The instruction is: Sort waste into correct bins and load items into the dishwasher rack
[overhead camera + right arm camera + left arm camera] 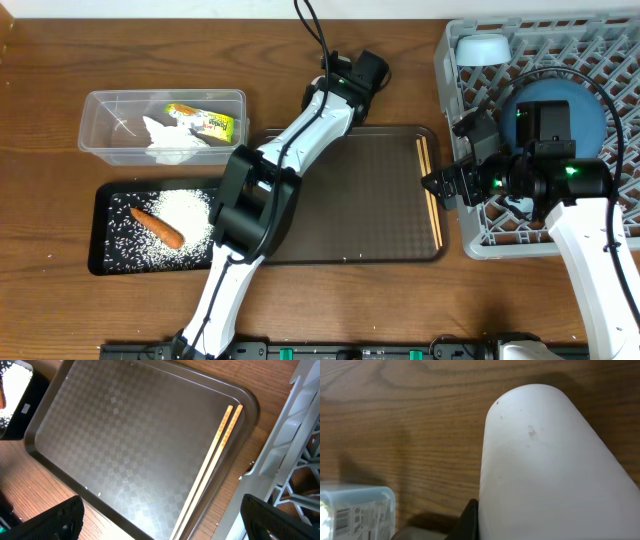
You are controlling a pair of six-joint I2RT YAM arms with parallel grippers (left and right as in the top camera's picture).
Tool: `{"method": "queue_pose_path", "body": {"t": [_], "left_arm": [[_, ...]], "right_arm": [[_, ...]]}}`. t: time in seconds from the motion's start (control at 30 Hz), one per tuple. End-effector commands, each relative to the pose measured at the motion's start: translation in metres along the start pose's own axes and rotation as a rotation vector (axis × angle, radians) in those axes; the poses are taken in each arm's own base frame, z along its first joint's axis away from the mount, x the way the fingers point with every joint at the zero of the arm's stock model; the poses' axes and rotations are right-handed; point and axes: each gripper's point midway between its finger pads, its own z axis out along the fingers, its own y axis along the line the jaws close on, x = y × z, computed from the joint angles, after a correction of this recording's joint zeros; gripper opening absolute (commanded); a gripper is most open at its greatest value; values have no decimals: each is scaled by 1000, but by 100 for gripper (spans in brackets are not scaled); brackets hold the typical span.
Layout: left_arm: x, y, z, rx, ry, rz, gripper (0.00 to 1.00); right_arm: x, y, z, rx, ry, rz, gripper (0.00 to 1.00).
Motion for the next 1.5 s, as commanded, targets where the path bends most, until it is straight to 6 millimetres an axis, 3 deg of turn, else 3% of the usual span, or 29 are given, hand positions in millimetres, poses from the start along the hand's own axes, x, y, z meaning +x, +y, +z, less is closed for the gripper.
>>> {"method": "queue_pose_path", "body": {"t": [0.0, 0.33, 0.53, 0.9, 1.07, 1.2, 1.47], "left_arm": [[-7, 12, -15, 7, -10, -16, 6], [-14, 26, -53, 202, 33, -42, 6], [-25, 61, -89, 375, 44, -79, 6], [-27, 100, -213, 1314, -8, -78, 6], [-23, 115, -246, 1599, -118, -37, 6], [-15, 108, -251, 1685, -136, -18, 6], [18, 63, -246, 1762, -61, 47, 6]], "right_arm": [[-7, 2, -7, 5, -28, -9, 99], [-7, 2, -7, 5, -28, -9, 99], [-7, 1, -7, 5, -28, -9, 99], [-7, 2, -7, 5, -28, -9, 99], [-7, 2, -7, 5, -28, -9, 99], [-7, 2, -7, 5, -28, -9, 99], [-10, 1, -8, 7, -37, -13, 99]]}}
